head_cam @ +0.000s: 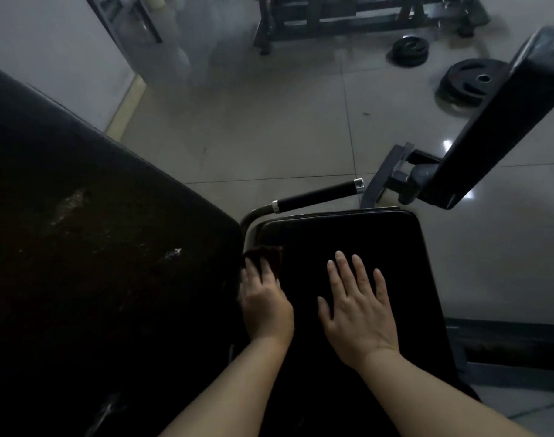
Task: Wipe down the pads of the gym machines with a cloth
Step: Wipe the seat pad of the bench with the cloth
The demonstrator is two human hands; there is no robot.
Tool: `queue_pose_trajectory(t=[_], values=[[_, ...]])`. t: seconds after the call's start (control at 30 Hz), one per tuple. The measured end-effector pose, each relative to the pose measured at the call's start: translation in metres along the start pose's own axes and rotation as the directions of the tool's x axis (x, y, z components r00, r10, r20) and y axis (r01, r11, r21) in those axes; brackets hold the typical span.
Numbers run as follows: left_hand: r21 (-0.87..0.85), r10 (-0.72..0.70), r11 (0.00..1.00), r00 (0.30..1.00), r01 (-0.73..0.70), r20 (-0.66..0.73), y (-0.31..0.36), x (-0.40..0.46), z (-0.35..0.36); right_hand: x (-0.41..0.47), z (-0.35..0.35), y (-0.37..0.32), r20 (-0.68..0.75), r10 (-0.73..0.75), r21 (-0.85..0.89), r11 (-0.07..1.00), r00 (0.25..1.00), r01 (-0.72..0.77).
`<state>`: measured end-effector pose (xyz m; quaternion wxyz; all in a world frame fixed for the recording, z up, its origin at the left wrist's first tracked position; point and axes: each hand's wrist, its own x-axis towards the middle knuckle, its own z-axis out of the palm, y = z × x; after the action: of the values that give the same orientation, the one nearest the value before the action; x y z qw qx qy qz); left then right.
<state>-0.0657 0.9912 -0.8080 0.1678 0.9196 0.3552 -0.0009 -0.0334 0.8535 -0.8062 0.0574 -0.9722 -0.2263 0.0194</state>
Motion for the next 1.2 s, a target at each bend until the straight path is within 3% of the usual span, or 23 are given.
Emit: queue_pose_trajectory(t=[0.1, 0.2, 0.37, 0.6, 0.77, 0.9, 1.0, 1.1, 1.2], values=[[0.012, 0.096, 0.995, 0.993, -0.097, 0.065, -0.009, -0.036, 0.004, 0.0, -0.001, -0.001, 0.016, 0.009, -0.007, 1.0, 1.0, -0.009], [-0.012, 0.173, 0.985, 0.984, -0.173, 0.047, 0.001, -0.012, -0.002, 0.0, -0.002, -0.001, 0.018, 0.007, -0.011, 1.0, 1.0, -0.007], [-0.065, 0.083, 0.995, 0.986, -0.074, 0.146, 0.02, 0.056, -0.012, 0.001, -0.004, 0.0, 0.063, 0.001, -0.052, 0.999, 0.998, 0.002], [-0.112, 0.369, 0.923, 0.929, -0.369, -0.015, -0.016, -0.036, 0.004, 0.001, -0.016, -0.001, 0.133, -0.014, -0.01, 1.0, 0.991, 0.015], [0.014, 0.466, 0.883, 0.881, -0.469, 0.079, -0.043, -0.11, 0.014, -0.013, -0.014, -0.002, 0.149, -0.028, -0.022, 0.999, 0.988, 0.032], [0.098, 0.341, 0.929, 0.93, -0.356, 0.139, -0.023, -0.067, -0.001, -0.039, -0.009, -0.01, 0.153, -0.004, 0.007, 1.0, 0.988, 0.003], [0.051, 0.154, 0.984, 0.953, -0.173, 0.262, 0.005, -0.013, -0.012, -0.041, -0.012, -0.01, 0.158, 0.006, 0.006, 1.0, 0.987, -0.007], [0.034, 0.171, 0.982, 0.951, -0.186, 0.258, 0.013, 0.001, -0.012, -0.04, -0.011, -0.007, 0.166, -0.032, 0.009, 0.999, 0.986, 0.031], [-0.033, 0.23, 0.973, 0.959, -0.227, 0.168, -0.006, -0.027, -0.007, -0.04, -0.014, -0.009, 0.17, -0.023, 0.026, 0.999, 0.985, 0.019]])
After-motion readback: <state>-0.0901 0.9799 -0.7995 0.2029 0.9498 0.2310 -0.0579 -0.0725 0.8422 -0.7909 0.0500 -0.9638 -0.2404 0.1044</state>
